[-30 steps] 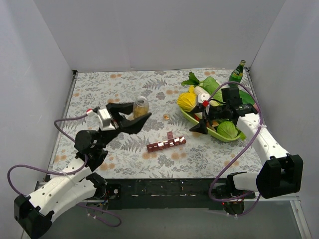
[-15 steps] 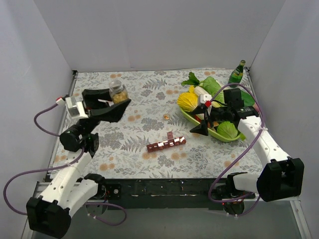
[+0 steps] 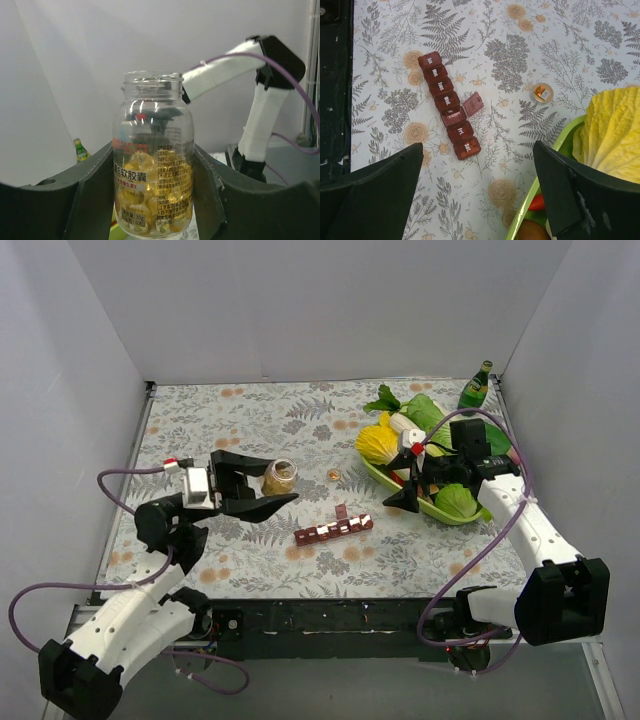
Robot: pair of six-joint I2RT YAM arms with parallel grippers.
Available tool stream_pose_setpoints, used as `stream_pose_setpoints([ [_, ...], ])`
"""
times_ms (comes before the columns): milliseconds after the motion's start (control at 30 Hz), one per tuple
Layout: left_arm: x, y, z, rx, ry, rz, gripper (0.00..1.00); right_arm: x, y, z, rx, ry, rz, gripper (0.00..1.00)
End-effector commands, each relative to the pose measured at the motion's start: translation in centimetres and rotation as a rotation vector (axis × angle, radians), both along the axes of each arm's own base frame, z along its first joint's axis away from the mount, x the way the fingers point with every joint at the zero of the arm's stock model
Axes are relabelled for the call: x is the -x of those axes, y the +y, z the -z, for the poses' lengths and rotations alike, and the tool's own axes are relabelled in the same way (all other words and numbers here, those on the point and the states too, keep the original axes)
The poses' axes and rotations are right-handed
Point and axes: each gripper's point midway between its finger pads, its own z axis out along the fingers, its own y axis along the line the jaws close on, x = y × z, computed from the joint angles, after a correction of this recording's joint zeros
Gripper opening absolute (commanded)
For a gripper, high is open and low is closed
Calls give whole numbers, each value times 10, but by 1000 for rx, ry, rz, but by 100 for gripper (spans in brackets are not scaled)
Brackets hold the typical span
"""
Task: Sort the pills into containers
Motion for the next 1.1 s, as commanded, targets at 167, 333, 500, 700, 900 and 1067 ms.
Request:
stream_pose_setpoints([
  [167,-44,-14,184,-491,202,-88,0,-7,-17,3,29,-88,63,98],
  [333,-51,-10,239,-586,307,-111,0,-4,-18,13,10,-55,56,98],
  [500,-58,-14,270,-653,407,-109,0,-2,-24,28,-6,-11,81,98],
  [700,-63,-28,295,-755,493,-101,0,-4,-36,29,-30,-4,128,98],
  [900,-64,-36,322,-871,552,-89,0,-7,-43,27,-23,-20,157,98],
  [1067,-64,-47,333,-942,567,-88,0,-7,-44,24,-21,-33,163,98],
])
